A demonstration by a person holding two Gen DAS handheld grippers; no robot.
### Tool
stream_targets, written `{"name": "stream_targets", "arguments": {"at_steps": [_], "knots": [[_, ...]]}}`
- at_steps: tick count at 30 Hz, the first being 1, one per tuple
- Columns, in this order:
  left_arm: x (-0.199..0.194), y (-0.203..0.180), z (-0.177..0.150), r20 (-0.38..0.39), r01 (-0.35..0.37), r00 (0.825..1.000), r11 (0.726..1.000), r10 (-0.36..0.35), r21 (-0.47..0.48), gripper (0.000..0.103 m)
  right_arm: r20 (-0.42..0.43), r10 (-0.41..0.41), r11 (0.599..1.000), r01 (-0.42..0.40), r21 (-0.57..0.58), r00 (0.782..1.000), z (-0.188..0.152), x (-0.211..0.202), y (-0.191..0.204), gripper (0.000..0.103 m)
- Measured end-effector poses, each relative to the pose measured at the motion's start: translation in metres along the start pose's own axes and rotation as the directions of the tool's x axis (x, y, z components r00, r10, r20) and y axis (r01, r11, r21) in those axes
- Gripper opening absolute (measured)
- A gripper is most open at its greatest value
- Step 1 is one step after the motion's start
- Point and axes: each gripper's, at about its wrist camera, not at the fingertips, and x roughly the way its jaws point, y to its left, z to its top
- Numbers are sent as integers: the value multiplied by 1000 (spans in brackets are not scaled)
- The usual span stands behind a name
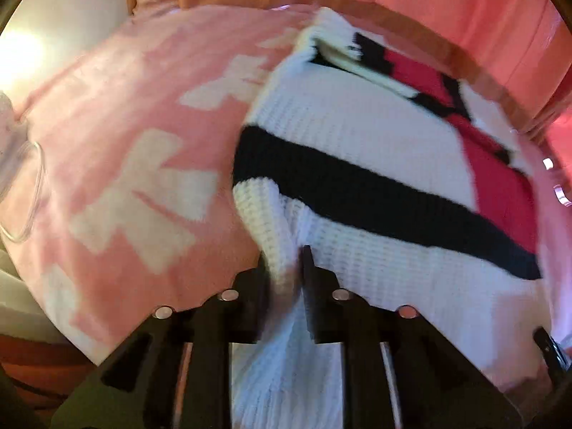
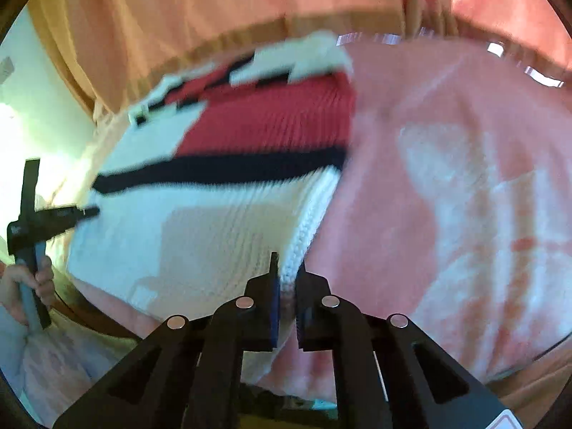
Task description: Fold small clothes
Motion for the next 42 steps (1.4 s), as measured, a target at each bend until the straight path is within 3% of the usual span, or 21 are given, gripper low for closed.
{"name": "stream_targets", "arguments": {"at_steps": [3, 7, 10, 15, 18, 20, 21, 25, 28, 30, 33, 34, 35, 36, 40, 42], "knots": [[-27, -21, -16, 23, 79, 997, 997, -80, 14, 13, 85, -67, 998, 68, -9, 994, 8, -44, -19, 5], [-55, -53, -46, 17, 154, 988, 986, -156, 67, 13, 105, -125, 992, 126, 2, 987, 1, -91, -51, 5], [-70, -72, -83, 10, 143, 989, 983, -145, 115, 13, 63, -172, 985, 174, -19, 983, -27, -105, -59, 5], [-71, -71, -126, -15, 89, 996, 988, -88, 129, 13, -54, -154, 988, 153, -7, 987, -76, -98, -53, 5], [-61, -71, -131, -31, 45, 999, 990, -41, 131, 23, -53, -140, 990, 139, -10, 989, -76, -97, -44, 6], [-56, -68, -129, -23, 10, 1000, 993, -8, 116, 57, -55, -135, 991, 134, -10, 989, -73, -95, -40, 6], [-54, -66, -129, -11, -14, 1000, 994, 15, 104, 64, -54, -134, 991, 134, -9, 989, -72, -94, -38, 6], [-43, -57, -128, 12, -20, 1000, 999, 19, 38, 78, -60, -114, 993, 115, 7, 992, -72, -94, -48, 6], [-36, -51, -124, 18, 8, 1000, 999, -7, -37, 82, -61, -97, 995, 98, 23, 993, -70, -93, -53, 6], [-34, -49, -123, 8, 26, 1000, 997, -26, -71, 81, -56, -95, 995, 96, 22, 994, -71, -95, -53, 6], [-43, -42, -125, 8, 50, 999, 996, -50, -68, 58, -49, -95, 995, 95, 11, 994, -72, -97, -48, 6], [-47, -40, -126, 8, 62, 998, 996, -62, -66, 40, -47, -93, 996, 94, 10, 995, -73, -98, -46, 6], [-52, -38, -127, 10, 75, 997, 995, -75, -61, 14, -46, -90, 996, 90, 5, 995, -73, -99, -47, 6], [-62, -34, -127, 6, 141, 990, 989, -141, -43, 9, -41, -88, 996, 88, 0, 995, -75, -102, -45, 6], [-95, -42, -129, 28, 208, 978, 978, -208, 1, 8, -18, -67, 997, 67, -28, 998, -78, -122, -36, 6], [-119, -49, -127, 46, 264, 963, 964, -265, 15, 8, -7, -64, 997, 63, -45, 998, -78, -139, -31, 6]]}}
